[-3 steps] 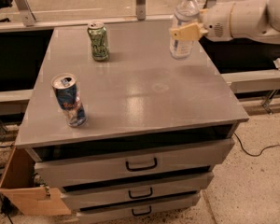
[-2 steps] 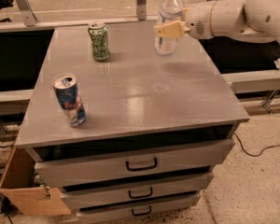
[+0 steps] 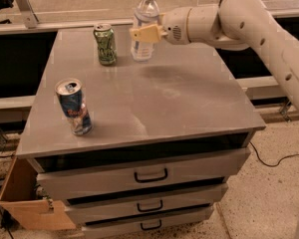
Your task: Move blue plastic bottle near green can
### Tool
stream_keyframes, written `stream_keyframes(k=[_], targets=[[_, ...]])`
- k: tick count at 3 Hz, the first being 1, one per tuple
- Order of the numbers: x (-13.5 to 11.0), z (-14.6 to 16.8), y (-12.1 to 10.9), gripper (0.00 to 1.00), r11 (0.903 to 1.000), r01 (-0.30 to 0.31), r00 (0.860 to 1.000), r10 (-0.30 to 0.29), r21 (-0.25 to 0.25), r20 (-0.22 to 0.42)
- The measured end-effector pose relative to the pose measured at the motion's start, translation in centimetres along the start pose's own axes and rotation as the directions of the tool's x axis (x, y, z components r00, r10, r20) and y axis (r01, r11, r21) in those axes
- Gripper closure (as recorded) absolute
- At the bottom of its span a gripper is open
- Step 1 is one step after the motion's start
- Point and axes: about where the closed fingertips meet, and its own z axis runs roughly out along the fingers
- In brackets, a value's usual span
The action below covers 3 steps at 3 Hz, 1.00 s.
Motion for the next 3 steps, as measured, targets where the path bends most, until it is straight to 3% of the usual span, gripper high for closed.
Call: stream_keyframes(k=[1,2,3], targets=[[0.0,3.8,1.3,1.00,0.9986,-0.014,0.999,0.016,-0.051,0.032],[0.0,6.8,1.0,1.00,0.9979,-0.008,0.998,0.012,-0.064,0.057],[0.4,8.7,0.3,0.81,0.9972,-0.001,1.000,0.003,-0.075,0.030]])
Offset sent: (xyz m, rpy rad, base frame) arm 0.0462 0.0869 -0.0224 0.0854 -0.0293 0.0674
